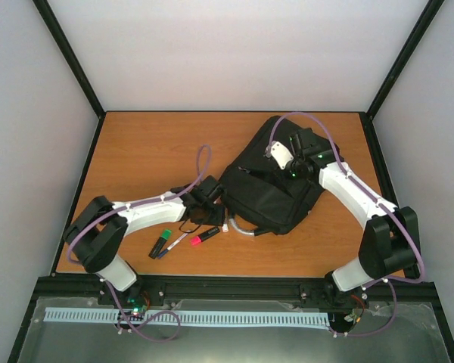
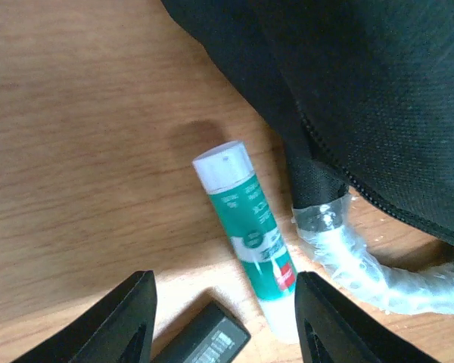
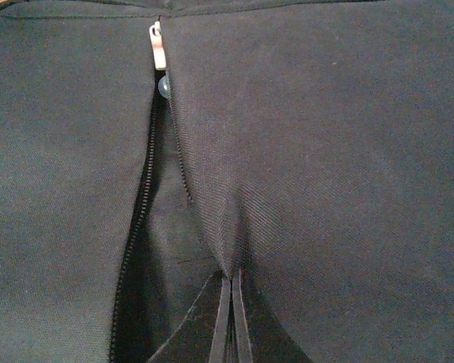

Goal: Pack the student bag
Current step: Place the stationery in the student bag.

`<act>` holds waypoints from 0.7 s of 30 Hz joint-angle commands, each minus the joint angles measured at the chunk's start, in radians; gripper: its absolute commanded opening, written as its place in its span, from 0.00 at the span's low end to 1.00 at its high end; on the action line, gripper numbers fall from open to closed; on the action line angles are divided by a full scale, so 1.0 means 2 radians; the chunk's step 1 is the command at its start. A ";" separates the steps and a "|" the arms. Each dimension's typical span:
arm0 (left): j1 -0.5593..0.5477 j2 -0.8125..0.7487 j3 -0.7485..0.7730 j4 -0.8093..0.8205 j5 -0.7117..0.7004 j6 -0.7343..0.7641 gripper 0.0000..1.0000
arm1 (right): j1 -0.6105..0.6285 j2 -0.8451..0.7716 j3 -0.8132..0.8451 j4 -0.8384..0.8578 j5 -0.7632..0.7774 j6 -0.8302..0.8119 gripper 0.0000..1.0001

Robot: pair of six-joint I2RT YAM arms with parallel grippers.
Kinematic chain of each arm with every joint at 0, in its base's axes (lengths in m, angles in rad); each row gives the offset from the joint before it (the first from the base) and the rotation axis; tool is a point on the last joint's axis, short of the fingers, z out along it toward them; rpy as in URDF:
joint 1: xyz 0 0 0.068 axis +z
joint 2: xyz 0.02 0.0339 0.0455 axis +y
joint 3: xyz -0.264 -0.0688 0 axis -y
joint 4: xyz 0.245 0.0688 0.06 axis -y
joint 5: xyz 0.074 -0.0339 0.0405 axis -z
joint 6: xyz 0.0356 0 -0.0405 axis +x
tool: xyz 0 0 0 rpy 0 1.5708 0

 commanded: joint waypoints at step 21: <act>-0.032 0.101 0.091 -0.081 -0.059 0.038 0.33 | 0.002 -0.043 -0.086 0.086 0.068 -0.014 0.03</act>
